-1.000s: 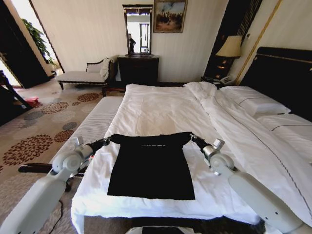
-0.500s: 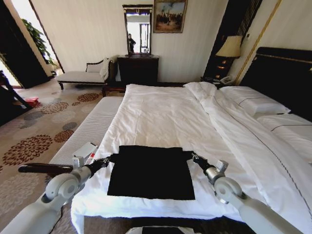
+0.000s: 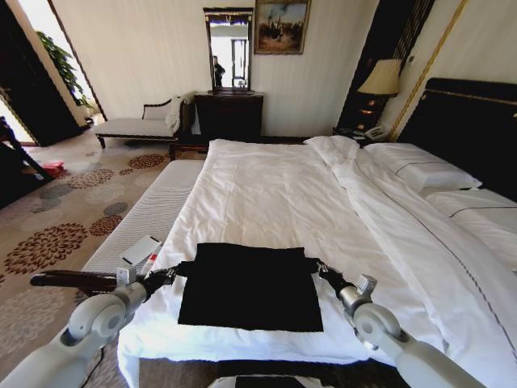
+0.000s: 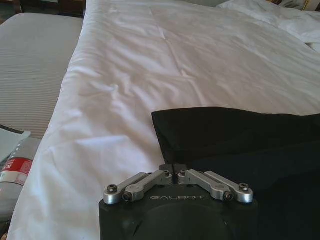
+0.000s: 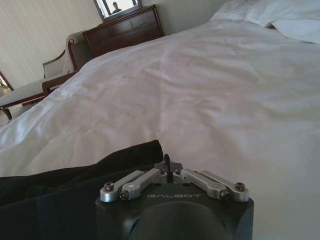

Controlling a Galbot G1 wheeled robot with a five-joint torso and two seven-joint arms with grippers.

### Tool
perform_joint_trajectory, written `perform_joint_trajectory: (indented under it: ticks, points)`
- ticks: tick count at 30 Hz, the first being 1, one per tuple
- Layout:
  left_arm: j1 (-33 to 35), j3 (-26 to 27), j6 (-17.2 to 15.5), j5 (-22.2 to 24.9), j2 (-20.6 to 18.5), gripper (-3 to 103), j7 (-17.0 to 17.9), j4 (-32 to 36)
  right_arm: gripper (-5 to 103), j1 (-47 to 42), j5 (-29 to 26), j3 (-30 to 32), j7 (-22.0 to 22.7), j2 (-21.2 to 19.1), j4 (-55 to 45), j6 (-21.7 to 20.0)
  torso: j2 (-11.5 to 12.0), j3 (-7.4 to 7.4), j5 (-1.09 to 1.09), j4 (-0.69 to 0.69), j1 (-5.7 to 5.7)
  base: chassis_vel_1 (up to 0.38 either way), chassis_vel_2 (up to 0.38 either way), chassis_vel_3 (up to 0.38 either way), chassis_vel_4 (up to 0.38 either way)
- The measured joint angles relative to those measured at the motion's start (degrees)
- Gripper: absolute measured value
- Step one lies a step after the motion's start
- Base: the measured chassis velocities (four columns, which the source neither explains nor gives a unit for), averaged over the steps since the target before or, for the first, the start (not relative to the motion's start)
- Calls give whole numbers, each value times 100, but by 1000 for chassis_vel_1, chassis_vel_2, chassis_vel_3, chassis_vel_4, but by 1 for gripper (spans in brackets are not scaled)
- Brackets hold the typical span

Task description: Fold the clothes on the bed.

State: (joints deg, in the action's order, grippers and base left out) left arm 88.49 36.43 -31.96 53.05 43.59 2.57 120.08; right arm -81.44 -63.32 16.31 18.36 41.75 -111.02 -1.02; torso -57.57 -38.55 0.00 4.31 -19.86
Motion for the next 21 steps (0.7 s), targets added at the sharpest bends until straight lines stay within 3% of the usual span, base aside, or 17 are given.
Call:
perform_joint_trajectory:
  ticks: [2, 3, 4, 5, 7, 9, 13, 14, 16, 17, 19, 21]
  points:
    - [53, 1, -7, -40, 0, 1, 25, 9, -2, -92, 88, 7, 0, 3, -8, -2, 0, 0, 0, 0, 0, 0, 0, 0, 0]
    - [72, 10, -10, -44, -9, -2, 36, 23, 3, -136, 113, 17, 2, -4, -31, -4, 0, 0, 0, 1, 0, 0, 0, 0, 0]
    - [105, 49, -14, -42, -35, 3, 44, 67, 8, -215, 143, 40, 5, -25, -85, -9, 1, 0, -1, 0, -1, 0, 0, 0, 0]
    - [105, 49, -14, -42, -35, 3, 44, 67, 8, -215, 143, 40, 5, -25, -85, -9, 1, 0, -1, 0, -1, 0, 0, 0, 0]
    - [206, 225, -57, 54, -129, 8, 56, 247, 19, -445, 179, 114, 84, -105, -314, -35, 0, 0, 0, 1, 0, 0, 0, 0, 0]
    - [264, 351, -123, 159, -186, 14, 59, 377, 19, -562, 175, 169, 211, -152, -474, -77, 0, 0, 0, 0, 0, 0, 0, 0, 0]
    - [279, 873, -356, 656, -335, 36, 122, 761, 41, -873, -36, 477, 658, -409, -1090, -227, 0, 0, 0, 1, 0, 0, 0, 0, 0]
    - [279, 873, -356, 656, -335, 36, 122, 761, 41, -873, -36, 477, 658, -409, -1090, -227, 0, 0, 0, 1, 0, 0, 0, 0, 0]
    - [-127, 1019, -475, 1153, -318, 46, 349, 671, 52, -540, -342, 550, 851, -467, -1228, -364, 0, 0, 2, 1, 1, 0, 0, 0, 0]
    - [-410, 994, -539, 1336, -275, 46, 476, 496, 52, -303, -466, 545, 903, -462, -1191, -408, 0, 0, 1, 0, 1, 0, 0, 0, 0]
    - [-669, 933, -602, 1484, -221, 52, 589, 326, 57, -60, -586, 517, 929, -444, -1091, -449, 0, 0, -2, -1, 0, 0, 0, 0, 0]
    - [-1369, 681, -863, 1905, 19, 62, 853, -111, 68, 420, -749, 393, 921, -388, -784, -565, 1, -1, -1, -1, -1, 0, 0, 0, 0]
